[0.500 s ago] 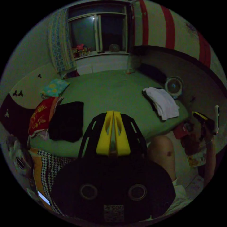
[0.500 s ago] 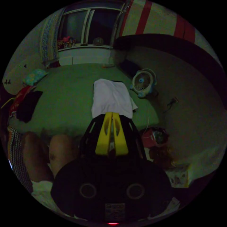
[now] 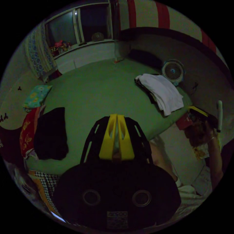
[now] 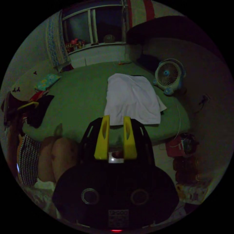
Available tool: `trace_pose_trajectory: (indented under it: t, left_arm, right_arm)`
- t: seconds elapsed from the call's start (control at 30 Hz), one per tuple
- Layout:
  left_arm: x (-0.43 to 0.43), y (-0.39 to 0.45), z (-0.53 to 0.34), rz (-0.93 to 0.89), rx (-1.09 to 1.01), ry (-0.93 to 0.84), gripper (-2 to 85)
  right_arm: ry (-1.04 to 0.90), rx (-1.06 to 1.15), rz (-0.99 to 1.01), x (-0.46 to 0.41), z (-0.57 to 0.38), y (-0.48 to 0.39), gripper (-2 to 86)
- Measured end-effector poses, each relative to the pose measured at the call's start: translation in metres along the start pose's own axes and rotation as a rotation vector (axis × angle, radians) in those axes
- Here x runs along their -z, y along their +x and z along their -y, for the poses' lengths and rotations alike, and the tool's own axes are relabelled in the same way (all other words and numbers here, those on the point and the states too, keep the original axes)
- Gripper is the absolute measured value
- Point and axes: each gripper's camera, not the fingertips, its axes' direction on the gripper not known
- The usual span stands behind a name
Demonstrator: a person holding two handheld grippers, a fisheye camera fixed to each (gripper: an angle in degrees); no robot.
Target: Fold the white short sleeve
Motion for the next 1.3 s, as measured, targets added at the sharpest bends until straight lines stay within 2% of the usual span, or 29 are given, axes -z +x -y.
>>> trace_pose_trajectory:
  t: [0.37,0.53,0.63,0.77,0.87,0.93,1.13,1.3]
  left_arm:
    - [-0.070,-0.001,0.001,0.006,0.023,-0.013,-0.4]
    - [-0.087,-0.011,-0.004,-0.007,0.048,-0.038,-0.4]
    - [-0.093,-0.022,-0.008,0.017,0.081,-0.036,-0.4]
    - [-0.102,-0.038,-0.010,0.025,0.106,-0.048,-0.5]
    - [-0.108,-0.046,-0.009,0.023,0.110,-0.047,-0.5]
    - [-0.111,-0.050,-0.009,0.020,0.117,-0.038,-0.5]
    - [-0.128,-0.072,-0.013,-0.017,0.167,-0.030,-0.5]
    - [-0.142,-0.097,-0.016,-0.046,0.213,-0.025,-0.4]
  right_arm:
    - [-0.038,0.075,-0.007,-0.074,0.121,0.005,8.5]
    - [-0.184,0.114,-0.153,-0.130,0.154,0.001,7.4]
    - [-0.179,0.091,-0.224,-0.143,0.166,0.005,4.5]
    - [-0.203,0.003,-0.091,-0.141,0.192,0.030,-0.5]
    - [-0.167,-0.123,0.088,-0.124,0.212,0.059,-1.2]
    - [-0.144,-0.152,0.138,-0.114,0.223,0.071,-1.3]
    - [-0.106,-0.090,0.230,-0.097,0.262,0.061,-1.6]
    - [-0.115,0.025,0.392,-0.111,0.297,-0.016,-1.6]
